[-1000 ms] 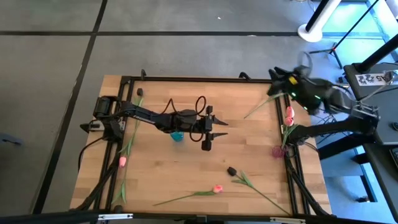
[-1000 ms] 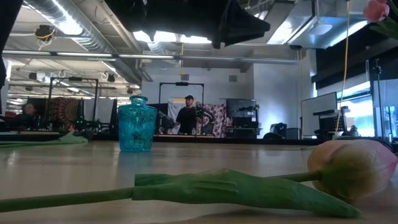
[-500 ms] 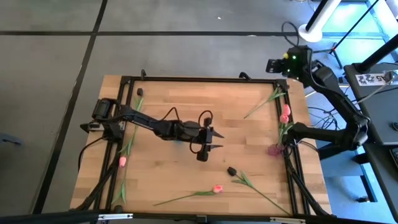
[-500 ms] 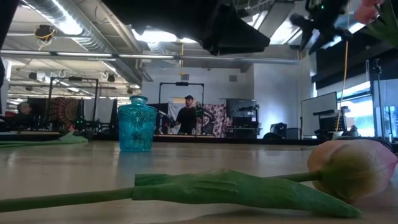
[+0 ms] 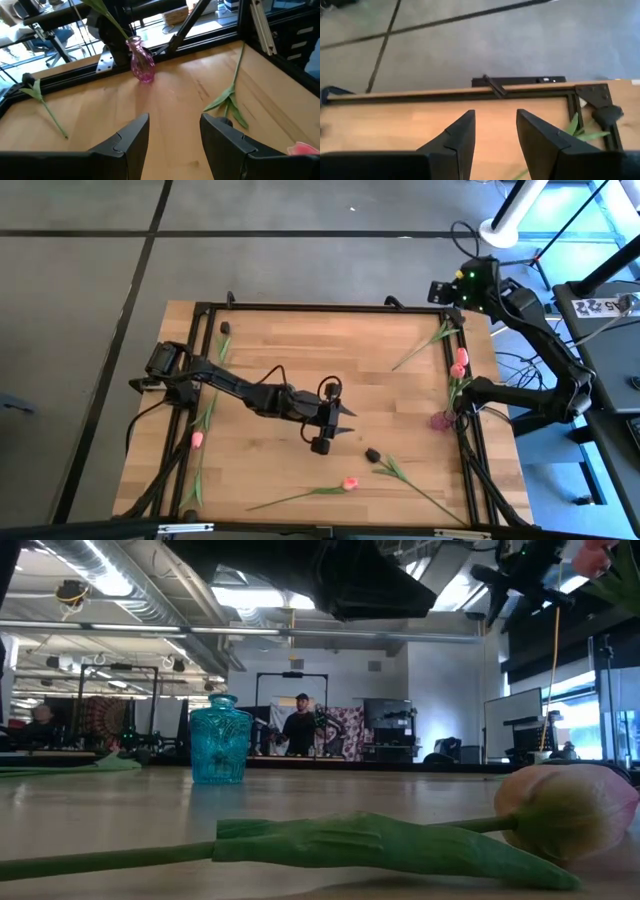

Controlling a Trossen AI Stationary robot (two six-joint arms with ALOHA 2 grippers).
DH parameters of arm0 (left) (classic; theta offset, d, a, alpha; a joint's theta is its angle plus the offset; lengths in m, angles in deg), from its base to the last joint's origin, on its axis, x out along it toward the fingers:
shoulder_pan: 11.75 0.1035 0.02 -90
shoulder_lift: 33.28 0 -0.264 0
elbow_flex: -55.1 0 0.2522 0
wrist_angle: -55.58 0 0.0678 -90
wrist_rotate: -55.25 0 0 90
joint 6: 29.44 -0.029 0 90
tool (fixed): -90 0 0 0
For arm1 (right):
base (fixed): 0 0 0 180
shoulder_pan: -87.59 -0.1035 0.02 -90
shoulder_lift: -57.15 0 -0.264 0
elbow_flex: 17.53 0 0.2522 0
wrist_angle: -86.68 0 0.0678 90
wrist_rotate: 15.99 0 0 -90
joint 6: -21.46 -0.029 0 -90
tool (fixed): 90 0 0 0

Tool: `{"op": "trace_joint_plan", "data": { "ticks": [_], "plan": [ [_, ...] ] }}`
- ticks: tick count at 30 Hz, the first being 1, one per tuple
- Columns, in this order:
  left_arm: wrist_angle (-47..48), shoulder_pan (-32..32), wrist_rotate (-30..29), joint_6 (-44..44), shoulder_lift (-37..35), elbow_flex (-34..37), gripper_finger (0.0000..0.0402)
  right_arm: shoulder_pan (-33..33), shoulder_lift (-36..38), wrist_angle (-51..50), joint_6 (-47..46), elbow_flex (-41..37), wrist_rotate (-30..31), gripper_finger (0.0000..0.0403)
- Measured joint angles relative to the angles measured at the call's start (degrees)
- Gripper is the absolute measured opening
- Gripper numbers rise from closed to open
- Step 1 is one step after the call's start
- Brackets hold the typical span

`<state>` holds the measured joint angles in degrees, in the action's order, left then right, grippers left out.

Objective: Sort flowers into vase by color
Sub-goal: Put the black tulip into the blue vase

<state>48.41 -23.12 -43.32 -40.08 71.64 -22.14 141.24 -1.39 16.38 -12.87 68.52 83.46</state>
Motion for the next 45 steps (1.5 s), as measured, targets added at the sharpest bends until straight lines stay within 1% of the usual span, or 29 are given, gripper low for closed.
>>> {"op": "trace_joint_plan", "data": {
  "ticks": [3,5,10,13,17,21,26,32,38,40,42,45],
  "plan": [
    [0.2,-0.1,0.6,0.0,0.0,0.0,0.0172,0.0,0.1,-2.8,0.1,-1.3,0.3,0.0143],
    [0.2,-0.1,0.6,0.0,0.0,0.0,0.0172,0.0,0.0,-3.3,-0.4,-2.4,1.8,0.0143],
    [0.2,-0.1,0.7,0.0,0.0,0.0,0.0172,0.0,0.0,-3.6,-5.7,-7.4,6.3,0.0143],
    [0.2,-0.1,0.7,0.0,0.0,0.0,0.0172,0.0,-0.1,-1.8,-9.3,-11.2,8.0,0.0143],
    [0.2,-0.1,0.7,0.0,0.0,0.0,0.0172,0.0,-0.6,2.8,-13.5,-17.1,8.0,0.0143],
    [0.2,-0.1,0.7,0.0,0.0,0.0,0.0172,0.0,-1.8,6.9,-17.6,-23.3,6.3,0.0143],
    [0.2,-0.1,0.8,0.0,0.0,0.0,0.0172,0.0,-4.9,9.8,-20.2,-28.9,5.4,0.0143],
    [0.2,-0.1,0.8,0.6,0.0,0.0,0.0172,0.0,-10.2,11.3,-25.8,-32.1,7.5,0.0143],
    [1.9,-0.1,0.8,2.2,0.0,0.0,0.0172,0.0,-13.7,18.3,-27.2,-35.0,10.9,0.0143],
    [2.1,-0.1,0.8,2.6,0.0,0.0,0.0172,0.0,-14.6,21.0,-27.3,-35.7,11.1,0.0143],
    [2.2,-0.1,0.8,2.8,0.0,0.0,0.0172,0.0,-15.6,23.0,-27.7,-36.2,11.1,0.0143],
    [2.1,-0.1,0.8,3.1,0.0,0.0,0.0172,0.0,-17.2,24.5,-29.8,-37.0,13.0,0.0143]
  ]
}}
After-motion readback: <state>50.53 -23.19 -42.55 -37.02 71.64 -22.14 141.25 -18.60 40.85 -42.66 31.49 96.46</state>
